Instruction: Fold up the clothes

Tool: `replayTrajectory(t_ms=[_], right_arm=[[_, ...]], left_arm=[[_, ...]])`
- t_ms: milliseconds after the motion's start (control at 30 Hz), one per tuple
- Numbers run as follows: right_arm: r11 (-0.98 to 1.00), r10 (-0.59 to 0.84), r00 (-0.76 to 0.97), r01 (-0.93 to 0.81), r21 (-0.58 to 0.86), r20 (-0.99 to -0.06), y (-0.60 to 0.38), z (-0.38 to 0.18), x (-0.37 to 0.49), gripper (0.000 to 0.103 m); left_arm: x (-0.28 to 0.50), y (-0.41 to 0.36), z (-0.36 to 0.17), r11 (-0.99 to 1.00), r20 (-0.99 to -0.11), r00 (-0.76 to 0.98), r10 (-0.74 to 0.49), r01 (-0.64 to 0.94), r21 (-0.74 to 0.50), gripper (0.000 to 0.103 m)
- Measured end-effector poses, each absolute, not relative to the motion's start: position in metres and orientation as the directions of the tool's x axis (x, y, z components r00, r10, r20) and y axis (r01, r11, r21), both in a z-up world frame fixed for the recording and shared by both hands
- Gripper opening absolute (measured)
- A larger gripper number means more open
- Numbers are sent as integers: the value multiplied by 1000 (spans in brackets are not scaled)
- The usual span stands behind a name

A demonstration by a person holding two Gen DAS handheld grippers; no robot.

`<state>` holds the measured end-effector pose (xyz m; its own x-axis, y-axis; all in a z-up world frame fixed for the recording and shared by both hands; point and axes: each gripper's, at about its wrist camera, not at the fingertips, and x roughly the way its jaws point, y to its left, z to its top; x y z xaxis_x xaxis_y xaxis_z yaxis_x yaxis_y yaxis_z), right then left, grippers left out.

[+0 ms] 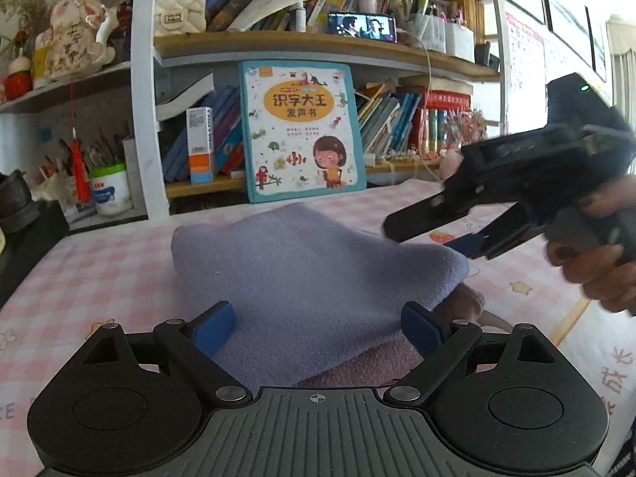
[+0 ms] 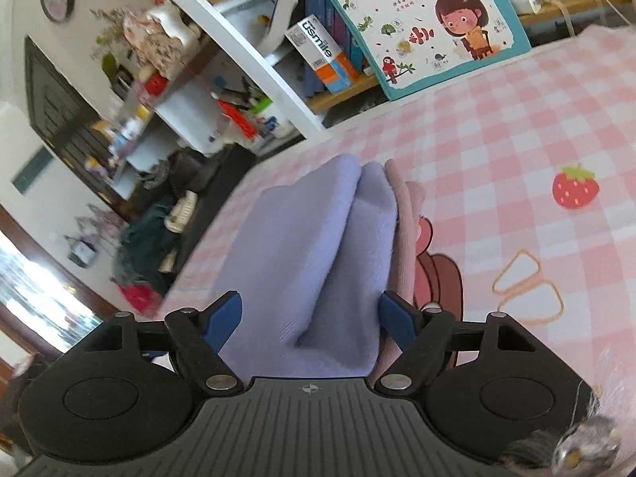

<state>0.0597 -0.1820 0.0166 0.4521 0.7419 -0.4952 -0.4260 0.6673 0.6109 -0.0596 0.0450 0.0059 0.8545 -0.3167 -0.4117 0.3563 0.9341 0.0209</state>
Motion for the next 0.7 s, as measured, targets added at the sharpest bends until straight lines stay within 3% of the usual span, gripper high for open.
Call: replayTrajectory(t_ms=[33, 100, 133, 200, 333, 700], right_arm=[[685, 727, 454, -431, 587, -515, -176, 16, 62, 69], [731, 682, 472, -455, 508, -559, -164, 17, 63, 47], [731, 680, 470, -494, 470, -563, -158, 19, 59, 27], [732, 672, 490, -551, 399, -556, -151, 26, 46, 17], [738, 655, 564, -620, 266, -503, -145, 49, 10, 14], [732, 680, 501, -486, 476, -535, -176, 4, 34, 22]], left_arm=[[-59, 46, 6, 934, -411, 854, -319, 357, 14, 93], [-58, 46, 5, 934, -414, 852, -320, 356, 10, 94], [-58, 46, 5, 934, -415, 851, -321, 356, 9, 94], [-57, 46, 5, 934, -417, 850, -322, 356, 5, 96], [-55, 52, 5, 932, -409, 845, -344, 361, -36, 98], [-57, 54, 4, 929, -395, 847, -356, 367, -50, 98]])
